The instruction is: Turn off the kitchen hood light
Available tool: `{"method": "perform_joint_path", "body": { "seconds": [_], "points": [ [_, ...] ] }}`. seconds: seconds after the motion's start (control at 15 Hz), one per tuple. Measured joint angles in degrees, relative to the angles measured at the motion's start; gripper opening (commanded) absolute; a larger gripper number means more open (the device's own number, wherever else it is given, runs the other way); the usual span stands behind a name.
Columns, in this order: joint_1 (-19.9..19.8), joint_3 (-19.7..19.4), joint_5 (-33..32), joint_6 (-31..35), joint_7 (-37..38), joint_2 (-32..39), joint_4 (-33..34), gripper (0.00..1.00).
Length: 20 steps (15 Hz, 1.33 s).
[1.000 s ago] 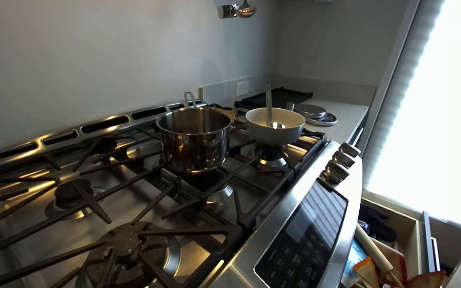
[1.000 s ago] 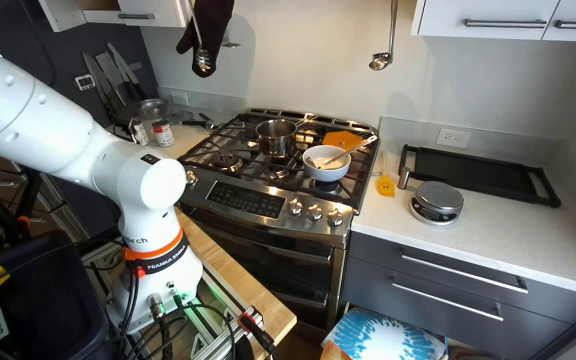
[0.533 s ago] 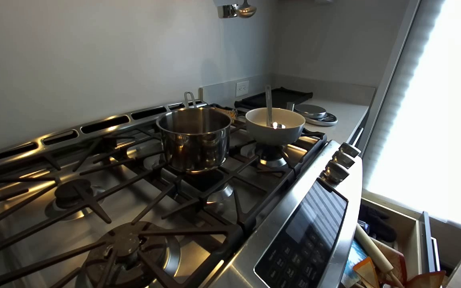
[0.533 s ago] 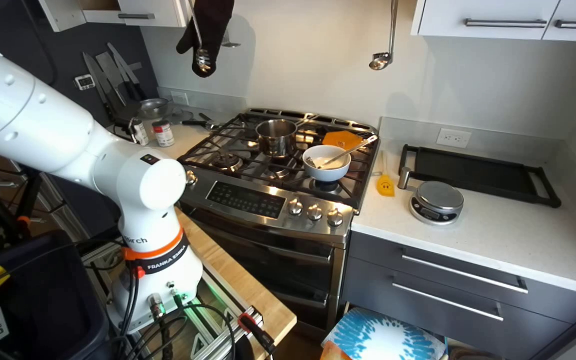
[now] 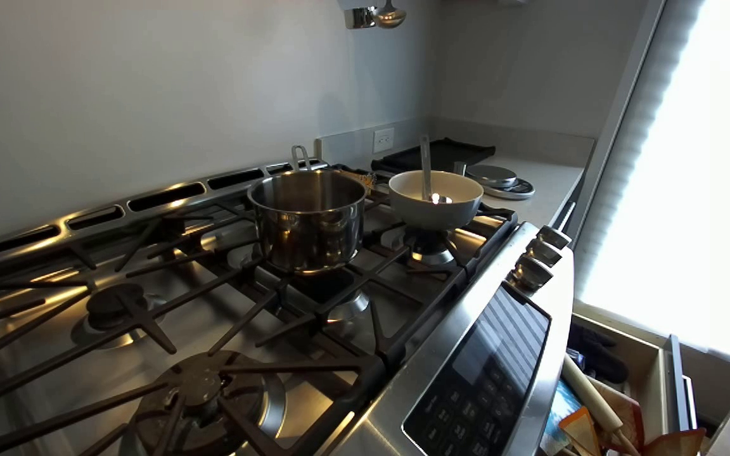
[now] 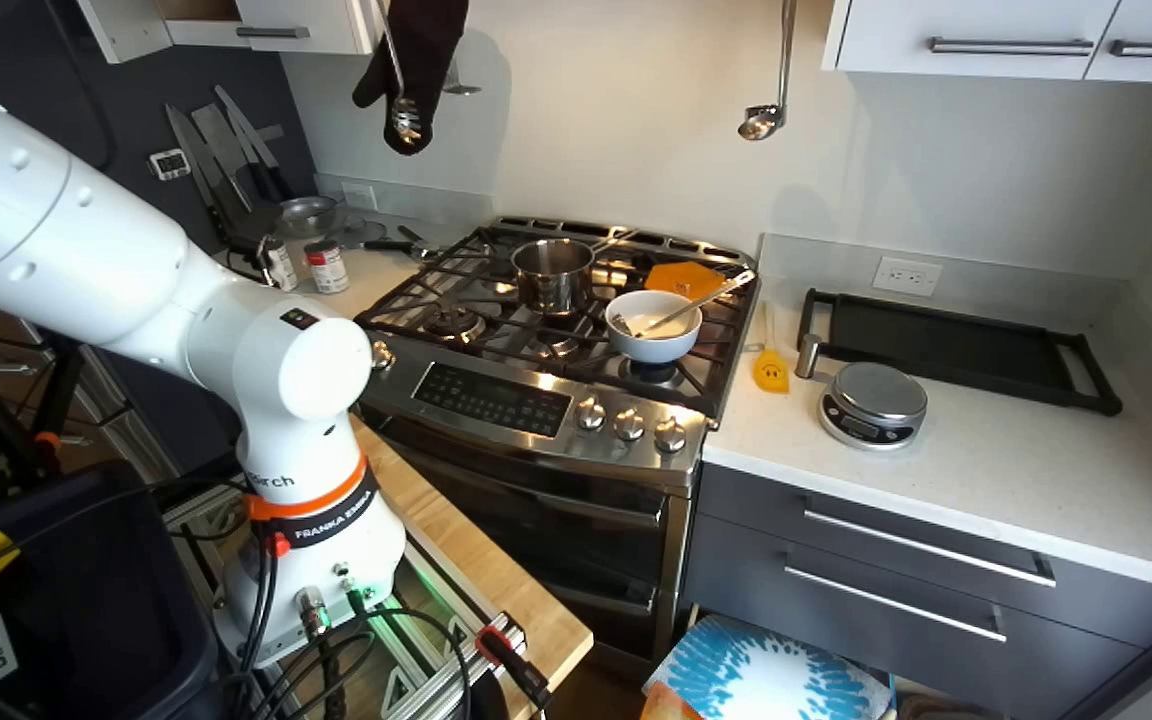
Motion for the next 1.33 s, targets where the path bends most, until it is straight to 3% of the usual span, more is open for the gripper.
{"method": "perform_joint_path", "body": {
  "seconds": [1.33],
  "points": [
    [-1.2, 0.8, -0.4, -1.8, 0.0, 1.3, 2.1, 0.00]
  ]
}}
